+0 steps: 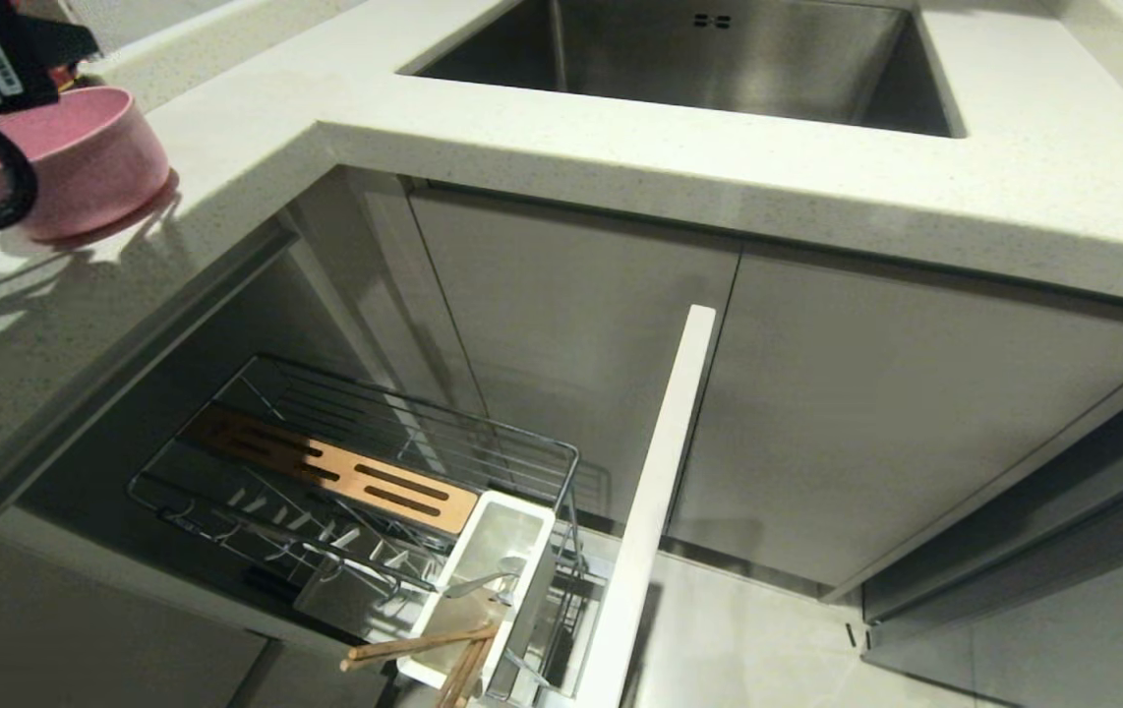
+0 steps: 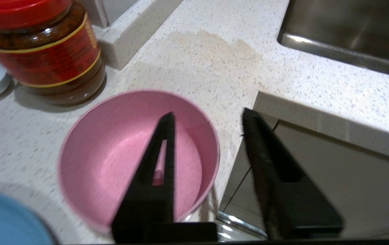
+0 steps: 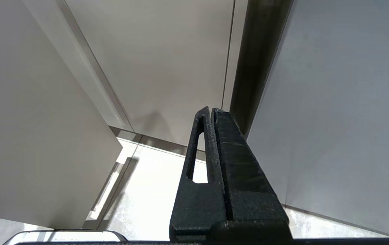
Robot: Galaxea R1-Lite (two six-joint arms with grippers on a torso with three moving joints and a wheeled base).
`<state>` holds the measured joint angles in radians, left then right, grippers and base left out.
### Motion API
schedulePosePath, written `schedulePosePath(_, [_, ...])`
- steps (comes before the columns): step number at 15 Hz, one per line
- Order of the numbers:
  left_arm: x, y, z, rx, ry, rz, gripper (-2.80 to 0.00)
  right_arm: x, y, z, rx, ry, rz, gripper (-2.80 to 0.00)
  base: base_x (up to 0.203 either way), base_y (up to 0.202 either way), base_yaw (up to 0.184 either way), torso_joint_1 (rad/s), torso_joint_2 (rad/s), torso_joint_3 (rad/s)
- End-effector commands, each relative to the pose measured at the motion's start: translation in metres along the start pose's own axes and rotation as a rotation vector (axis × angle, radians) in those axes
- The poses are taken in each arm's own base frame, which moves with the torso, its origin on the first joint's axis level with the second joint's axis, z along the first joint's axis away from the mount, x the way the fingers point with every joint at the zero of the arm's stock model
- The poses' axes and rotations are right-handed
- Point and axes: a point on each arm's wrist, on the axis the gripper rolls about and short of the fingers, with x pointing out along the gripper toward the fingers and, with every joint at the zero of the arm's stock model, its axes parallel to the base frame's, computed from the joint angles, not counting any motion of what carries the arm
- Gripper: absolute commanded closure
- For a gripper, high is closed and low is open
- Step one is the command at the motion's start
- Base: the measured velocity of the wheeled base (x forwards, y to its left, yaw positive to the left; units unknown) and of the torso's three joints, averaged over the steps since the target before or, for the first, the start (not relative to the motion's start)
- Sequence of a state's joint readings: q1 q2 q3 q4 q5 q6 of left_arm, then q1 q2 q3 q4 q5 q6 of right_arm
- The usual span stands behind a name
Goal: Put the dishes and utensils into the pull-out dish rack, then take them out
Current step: Pick up the bowl and place it in the cupboard
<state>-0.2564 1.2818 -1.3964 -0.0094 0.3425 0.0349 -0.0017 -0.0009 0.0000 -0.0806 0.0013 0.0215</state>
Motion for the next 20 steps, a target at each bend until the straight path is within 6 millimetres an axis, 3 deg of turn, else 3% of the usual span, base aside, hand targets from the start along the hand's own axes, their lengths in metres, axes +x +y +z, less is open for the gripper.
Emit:
schedulePosePath(1, [0.019, -0.006, -0.009, 0.005, 0.018, 0.023, -2.80, 0.001, 0.000, -0.007, 0.000, 0.025, 0.000, 0.00, 0.000, 0.000, 0.000, 0.000, 0.00, 0.000])
schedulePosePath(9, [0.039, -0.011, -0.028, 0.085, 0.112, 0.074, -2.80, 0.001, 0.000, -0.007, 0.000, 0.025, 0.000, 0.00, 0.000, 0.000, 0.000, 0.000, 0.00, 0.000])
schedulePosePath(20, [0.048, -0.004, -0.030, 0.092, 0.122, 0.106, -2.80, 0.001, 0.000, -0.007, 0.000, 0.025, 0.000, 0.00, 0.000, 0.000, 0.000, 0.000, 0.00, 0.000])
